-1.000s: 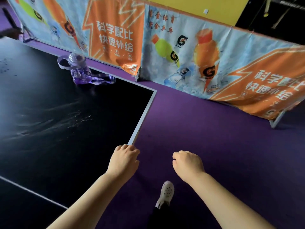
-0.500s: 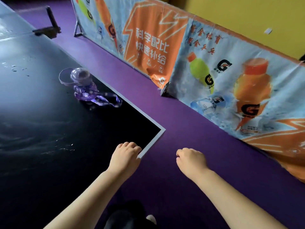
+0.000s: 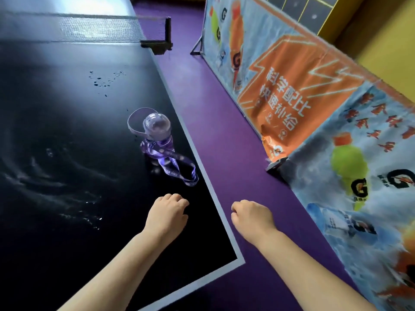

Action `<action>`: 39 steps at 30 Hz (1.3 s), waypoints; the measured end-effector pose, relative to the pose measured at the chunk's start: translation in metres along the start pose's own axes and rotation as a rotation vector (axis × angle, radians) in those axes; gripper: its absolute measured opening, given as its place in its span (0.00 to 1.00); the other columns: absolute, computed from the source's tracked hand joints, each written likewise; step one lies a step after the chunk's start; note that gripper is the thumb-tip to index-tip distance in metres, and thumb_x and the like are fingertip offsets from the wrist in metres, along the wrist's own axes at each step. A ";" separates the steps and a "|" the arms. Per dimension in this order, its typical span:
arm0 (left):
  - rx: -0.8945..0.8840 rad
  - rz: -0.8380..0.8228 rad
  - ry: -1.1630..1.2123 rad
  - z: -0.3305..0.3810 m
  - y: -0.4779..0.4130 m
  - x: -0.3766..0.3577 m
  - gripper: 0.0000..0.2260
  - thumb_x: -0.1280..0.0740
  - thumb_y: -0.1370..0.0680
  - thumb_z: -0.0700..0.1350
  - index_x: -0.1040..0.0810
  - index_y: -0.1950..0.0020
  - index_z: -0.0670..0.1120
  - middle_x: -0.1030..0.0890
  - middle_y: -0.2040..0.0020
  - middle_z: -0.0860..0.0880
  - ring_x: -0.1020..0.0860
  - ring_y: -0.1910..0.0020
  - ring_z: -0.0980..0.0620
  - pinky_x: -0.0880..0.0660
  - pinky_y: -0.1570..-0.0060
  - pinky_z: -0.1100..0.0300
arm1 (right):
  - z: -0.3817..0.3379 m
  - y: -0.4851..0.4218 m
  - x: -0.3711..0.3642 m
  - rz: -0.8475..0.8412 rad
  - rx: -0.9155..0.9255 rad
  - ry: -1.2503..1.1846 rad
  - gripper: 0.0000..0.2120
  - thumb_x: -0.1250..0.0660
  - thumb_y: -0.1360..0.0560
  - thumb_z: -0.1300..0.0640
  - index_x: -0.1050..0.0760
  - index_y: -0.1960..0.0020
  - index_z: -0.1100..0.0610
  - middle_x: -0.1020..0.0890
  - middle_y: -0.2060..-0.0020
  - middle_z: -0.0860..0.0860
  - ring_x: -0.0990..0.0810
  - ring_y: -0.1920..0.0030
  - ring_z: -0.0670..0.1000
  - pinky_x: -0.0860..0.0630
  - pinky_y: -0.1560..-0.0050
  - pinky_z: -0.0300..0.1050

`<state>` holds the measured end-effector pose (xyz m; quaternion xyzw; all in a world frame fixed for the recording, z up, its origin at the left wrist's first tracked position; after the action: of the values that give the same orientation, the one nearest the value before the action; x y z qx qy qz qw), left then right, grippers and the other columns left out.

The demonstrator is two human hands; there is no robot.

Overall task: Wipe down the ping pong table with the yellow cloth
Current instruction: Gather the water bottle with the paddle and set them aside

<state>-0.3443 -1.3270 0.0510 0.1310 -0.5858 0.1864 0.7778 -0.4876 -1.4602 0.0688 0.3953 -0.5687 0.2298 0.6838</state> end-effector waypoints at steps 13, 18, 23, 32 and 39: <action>0.400 0.103 -0.033 -0.067 -0.040 0.019 0.15 0.22 0.46 0.41 0.17 0.61 0.47 0.19 0.64 0.52 0.22 0.68 0.50 0.23 0.67 0.59 | -0.072 -0.181 0.067 0.127 0.446 -0.079 0.12 0.43 0.21 0.57 0.22 0.45 0.54 0.21 0.52 0.49 0.22 0.52 0.54 0.27 0.60 0.44; 0.558 0.058 -0.078 -0.073 -0.068 0.001 0.12 0.24 0.43 0.44 0.19 0.62 0.48 0.22 0.66 0.53 0.24 0.69 0.52 0.25 0.70 0.58 | -0.109 -0.234 0.097 0.197 0.700 -0.118 0.13 0.39 0.22 0.59 0.25 0.38 0.55 0.23 0.45 0.51 0.24 0.48 0.55 0.27 0.58 0.46; 0.632 0.010 -0.085 -0.069 -0.107 -0.023 0.12 0.25 0.46 0.44 0.20 0.64 0.49 0.24 0.69 0.53 0.26 0.71 0.51 0.29 0.73 0.61 | -0.127 -0.277 0.113 0.229 0.906 -0.188 0.25 0.33 0.30 0.64 0.28 0.32 0.60 0.25 0.39 0.56 0.26 0.45 0.60 0.27 0.50 0.51; 0.771 -0.215 0.045 -0.067 -0.136 -0.071 0.24 0.36 0.24 0.50 0.35 0.29 0.52 0.36 0.28 0.49 0.38 0.30 0.48 0.39 0.35 0.55 | -0.164 -0.319 0.099 0.098 1.064 -0.075 0.36 0.32 0.27 0.55 0.43 0.23 0.54 0.38 0.27 0.53 0.36 0.32 0.58 0.37 0.35 0.49; 0.745 -0.213 0.020 -0.063 -0.129 -0.098 0.19 0.23 0.48 0.49 0.19 0.59 0.57 0.20 0.52 0.51 0.21 0.56 0.52 0.24 0.63 0.61 | -0.194 -0.331 0.092 0.162 1.131 0.141 0.40 0.29 0.32 0.45 0.42 0.25 0.48 0.32 0.33 0.52 0.29 0.40 0.58 0.35 0.43 0.51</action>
<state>-0.2567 -1.4298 -0.0584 0.4627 -0.4533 0.3058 0.6978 -0.0964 -1.5093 0.0573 0.6384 -0.3391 0.5754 0.3826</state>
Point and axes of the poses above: each hand's wrist, its own y-axis away from the middle knuckle, its own x-axis out of the back of the hand, z = x × y, the point moved 7 cm from there along -y, towards the middle knuckle
